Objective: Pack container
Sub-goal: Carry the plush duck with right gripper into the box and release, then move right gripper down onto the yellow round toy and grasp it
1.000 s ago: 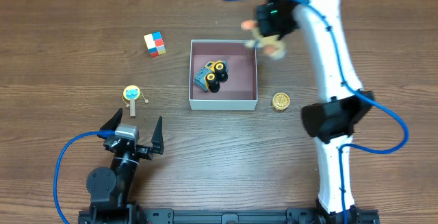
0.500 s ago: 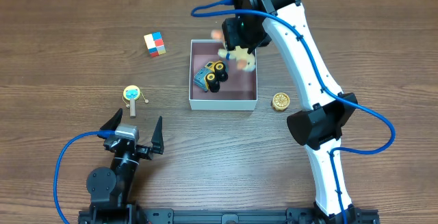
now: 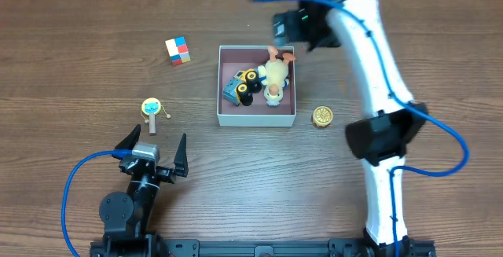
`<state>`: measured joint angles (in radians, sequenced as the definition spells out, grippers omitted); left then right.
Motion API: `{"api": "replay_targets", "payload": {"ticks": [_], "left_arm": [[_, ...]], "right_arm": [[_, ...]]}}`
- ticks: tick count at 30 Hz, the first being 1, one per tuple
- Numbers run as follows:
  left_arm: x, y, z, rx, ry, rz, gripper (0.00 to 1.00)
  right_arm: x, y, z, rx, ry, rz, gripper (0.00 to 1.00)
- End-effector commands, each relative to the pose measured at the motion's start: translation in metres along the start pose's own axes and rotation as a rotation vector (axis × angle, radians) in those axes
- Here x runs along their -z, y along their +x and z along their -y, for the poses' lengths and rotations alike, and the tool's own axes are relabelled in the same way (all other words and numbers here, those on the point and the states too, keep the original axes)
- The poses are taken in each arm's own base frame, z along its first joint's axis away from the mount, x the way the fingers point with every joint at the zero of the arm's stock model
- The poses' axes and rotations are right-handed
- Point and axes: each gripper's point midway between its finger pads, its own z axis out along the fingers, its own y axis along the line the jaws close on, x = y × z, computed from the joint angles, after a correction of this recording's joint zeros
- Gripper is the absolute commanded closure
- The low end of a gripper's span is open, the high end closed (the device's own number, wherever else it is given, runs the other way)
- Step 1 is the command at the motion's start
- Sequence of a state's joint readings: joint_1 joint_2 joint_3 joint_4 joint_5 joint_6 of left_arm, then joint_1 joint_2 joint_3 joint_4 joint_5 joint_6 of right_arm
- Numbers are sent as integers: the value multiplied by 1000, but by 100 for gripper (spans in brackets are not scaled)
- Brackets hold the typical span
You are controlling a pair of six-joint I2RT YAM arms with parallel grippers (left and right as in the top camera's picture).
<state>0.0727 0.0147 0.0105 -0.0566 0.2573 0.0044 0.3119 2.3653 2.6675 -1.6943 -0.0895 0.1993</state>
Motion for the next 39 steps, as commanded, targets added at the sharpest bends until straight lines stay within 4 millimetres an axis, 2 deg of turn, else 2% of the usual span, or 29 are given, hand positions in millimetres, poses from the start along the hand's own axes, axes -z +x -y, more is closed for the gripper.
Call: {"api": "replay_targets", "payload": {"ticks": [1,2,4,8,12,15,18,19,24,28,31,35,37,39], "left_arm": [[0,-1,-2,-20,-8,8,0],[0,-1,-2,-21,-8,8,0],[0,-1,-2,-20,-8,8,0],[0,-1,-2,-21,-8,8,0],[0,-1,-2,-21,-8,8,0],[0,-1,-2,-21,-8,8,0],[0,-1,-2,-20,-8,8,0],[0,-1,-2,-21,-8,8,0],[0,-1,-2,-21,-8,8,0],[0,-1,-2,-20,-8,8,0],[0,-1,-2,-21,-8,8,0],[0,-1,-2,-21,-8,8,0],[0,-1,-2,-21,-8,8,0],[0,-1,-2,-20,-8,8,0]], "right_arm": [[88,-18,49,-122,-10,212,0],[100,-18,60,-146,-13,236,0],[116,-14,69,-163,-28,259,0],[128,7,79,-131,29,245,0],[116,47,88,-131,76,135,0],[102,84,95,-148,94,31,0],[83,117,100,-149,110,-77,0],[68,128,103,-133,116,-131,0],[21,139,100,-147,60,-196,0],[-3,147,99,-154,38,-222,0],[-8,145,97,-159,32,-214,0],[-11,131,76,-168,-93,-167,0],[-16,127,77,-213,-89,-152,0],[-21,126,89,-287,-6,-144,0]]}}
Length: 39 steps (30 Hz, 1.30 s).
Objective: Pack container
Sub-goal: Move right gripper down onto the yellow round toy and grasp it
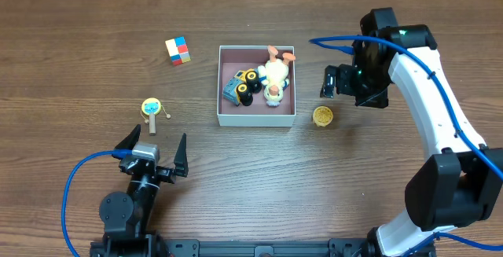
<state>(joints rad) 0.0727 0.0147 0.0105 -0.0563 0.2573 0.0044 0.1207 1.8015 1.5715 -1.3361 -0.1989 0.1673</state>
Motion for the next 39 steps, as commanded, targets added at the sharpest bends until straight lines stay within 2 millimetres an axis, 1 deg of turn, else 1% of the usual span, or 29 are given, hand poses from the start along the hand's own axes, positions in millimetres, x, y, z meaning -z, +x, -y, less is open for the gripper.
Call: {"api": "replay_targets", "payload": {"ticks": [1,2,3,5,9,16,20,24,26,31,36,39], "left_arm": [[0,-1,-2,-21,-8,8,0],[0,-1,-2,-20,-8,8,0],[0,-1,-2,-20,-8,8,0],[0,-1,-2,-20,-8,7,0],[0,-1,-2,-20,-8,7,0],[0,-1,-2,-20,-8,8,0],[0,-1,-2,-20,-8,7,0],[0,-1,-2,-21,-8,8,0],[0,-1,-2,-20,-8,7,0],[0,-1,-2,-21,-8,8,0],[0,-1,-2,-21,-8,8,0],[0,-1,-2,-20,-8,8,0]], "right_arm": [[-3,0,11,-140,83,25,0],[-6,0,18,-161,135,32,0],[-8,1,20,-157,160,31,0],[-12,4,19,-151,163,26,0],[-16,5,23,-168,187,29,0],[-37,16,28,-173,186,-8,0],[-44,15,27,-163,181,-2,0],[-48,14,12,-121,173,13,0],[-52,14,6,-134,193,23,0],[-61,15,9,-143,253,21,0],[-67,12,22,-192,259,1,0],[-71,11,23,-175,262,-7,0]]}}
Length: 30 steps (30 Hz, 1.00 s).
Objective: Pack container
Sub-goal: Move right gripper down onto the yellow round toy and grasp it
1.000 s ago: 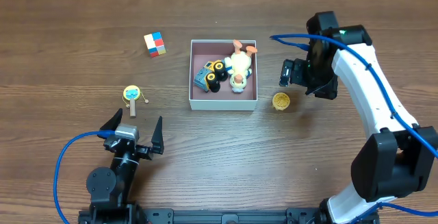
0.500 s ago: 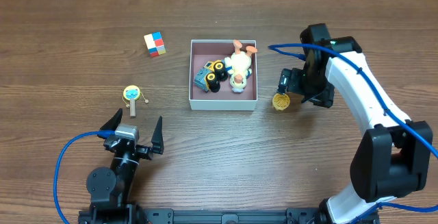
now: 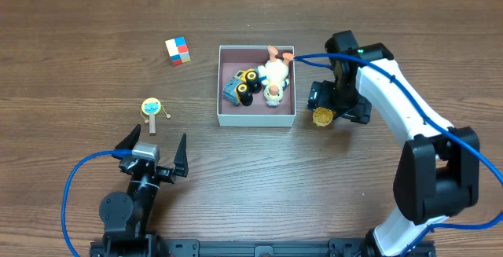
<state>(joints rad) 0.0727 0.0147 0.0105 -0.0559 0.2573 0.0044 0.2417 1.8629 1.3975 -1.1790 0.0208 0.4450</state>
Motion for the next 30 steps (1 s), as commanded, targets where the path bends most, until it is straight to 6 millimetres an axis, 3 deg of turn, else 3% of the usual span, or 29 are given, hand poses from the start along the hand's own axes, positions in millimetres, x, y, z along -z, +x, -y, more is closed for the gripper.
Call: {"api": "replay_targets", "payload": {"ticks": [1,8,19,30], "left_arm": [[0,-1,-2,-20,-8,7,0],[0,-1,-2,-20,-8,7,0],[0,-1,-2,-20,-8,7,0],[0,-1,-2,-20,-8,8,0]], "right_arm": [[-7,-3,5,-6,27,-2,0],[-22,-1,-10,47,-14,-36,0],[-45,-2,-9,56,15,-74,0],[-50,-9,-13,68,4,-54,0]]}}
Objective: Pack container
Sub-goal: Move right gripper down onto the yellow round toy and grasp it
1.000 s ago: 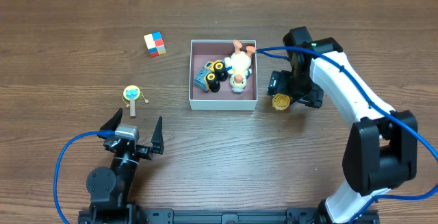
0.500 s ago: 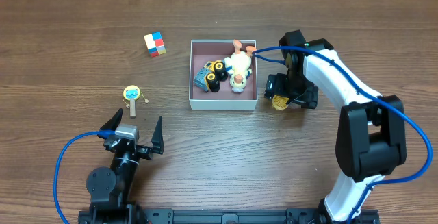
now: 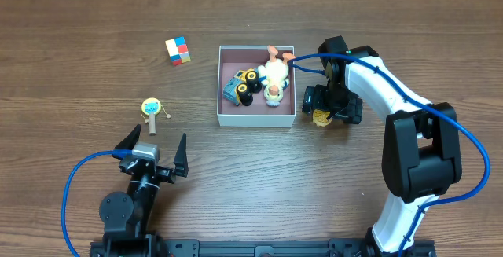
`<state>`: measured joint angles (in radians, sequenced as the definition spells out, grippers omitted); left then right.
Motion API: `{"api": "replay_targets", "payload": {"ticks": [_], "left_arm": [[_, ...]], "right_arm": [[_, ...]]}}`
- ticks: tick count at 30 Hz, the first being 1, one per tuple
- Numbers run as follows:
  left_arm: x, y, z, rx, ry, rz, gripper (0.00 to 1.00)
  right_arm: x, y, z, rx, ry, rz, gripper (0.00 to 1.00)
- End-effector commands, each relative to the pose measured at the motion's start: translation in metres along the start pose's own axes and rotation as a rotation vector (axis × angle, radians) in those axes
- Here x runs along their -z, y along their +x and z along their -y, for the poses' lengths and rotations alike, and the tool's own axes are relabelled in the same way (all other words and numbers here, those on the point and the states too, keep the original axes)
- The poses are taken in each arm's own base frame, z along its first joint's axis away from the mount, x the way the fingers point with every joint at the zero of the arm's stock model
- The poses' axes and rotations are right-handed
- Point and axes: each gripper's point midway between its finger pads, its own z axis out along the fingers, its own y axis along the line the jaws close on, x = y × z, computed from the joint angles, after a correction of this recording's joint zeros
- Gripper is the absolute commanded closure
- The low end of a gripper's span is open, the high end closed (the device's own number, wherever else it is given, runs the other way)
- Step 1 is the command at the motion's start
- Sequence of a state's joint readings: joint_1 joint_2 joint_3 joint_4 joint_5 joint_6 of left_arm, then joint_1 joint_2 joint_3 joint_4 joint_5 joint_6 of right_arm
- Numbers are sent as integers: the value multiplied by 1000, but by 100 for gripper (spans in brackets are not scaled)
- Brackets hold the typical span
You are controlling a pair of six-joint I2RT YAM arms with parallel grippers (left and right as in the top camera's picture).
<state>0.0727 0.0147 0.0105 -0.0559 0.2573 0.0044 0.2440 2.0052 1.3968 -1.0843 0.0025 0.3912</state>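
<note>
The white box point(image 3: 256, 119) with a pink floor sits mid-table and holds a yellow toy truck point(image 3: 244, 86) and a pale doll point(image 3: 274, 75). Just right of the box lies a round gold disc point(image 3: 321, 118). My right gripper point(image 3: 317, 109) is down over the disc and hides most of it; whether its fingers are closed on it cannot be made out. A multicoloured cube point(image 3: 178, 50) lies at the upper left, and a yellow and blue rattle point(image 3: 152, 109) lies left of the box. My left gripper point(image 3: 155, 148) rests open near the front edge.
The right arm point(image 3: 409, 115) curves from the front right of the table up to the box's right side, with a blue cable along it. The left arm's base point(image 3: 124, 210) and its blue cable loop occupy the front left.
My right gripper has shifted slightly left and towards the box, settling lower over the gold disc, which is now more covered. The left arm and all other objects are unchanged.
My right gripper was first over the box's far right corner near the doll. Then it stood to the right of the box, above the gold disc. A moment ago it had come down beside the disc, and now it sits over it.
</note>
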Motion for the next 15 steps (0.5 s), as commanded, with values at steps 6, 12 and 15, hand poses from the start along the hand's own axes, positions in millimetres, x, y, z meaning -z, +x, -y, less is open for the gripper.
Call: {"api": "replay_targets", "payload": {"ticks": [6,12,15], "left_arm": [[0,-1,-2,-20,-8,7,0],[0,-1,-2,-20,-8,7,0],[0,-1,-2,-20,-8,7,0]], "right_arm": [[-3,-2,-4,12,-8,7,4],[-3,-3,-4,12,-10,11,5],[-7,-1,-3,12,-8,8,4]]}}
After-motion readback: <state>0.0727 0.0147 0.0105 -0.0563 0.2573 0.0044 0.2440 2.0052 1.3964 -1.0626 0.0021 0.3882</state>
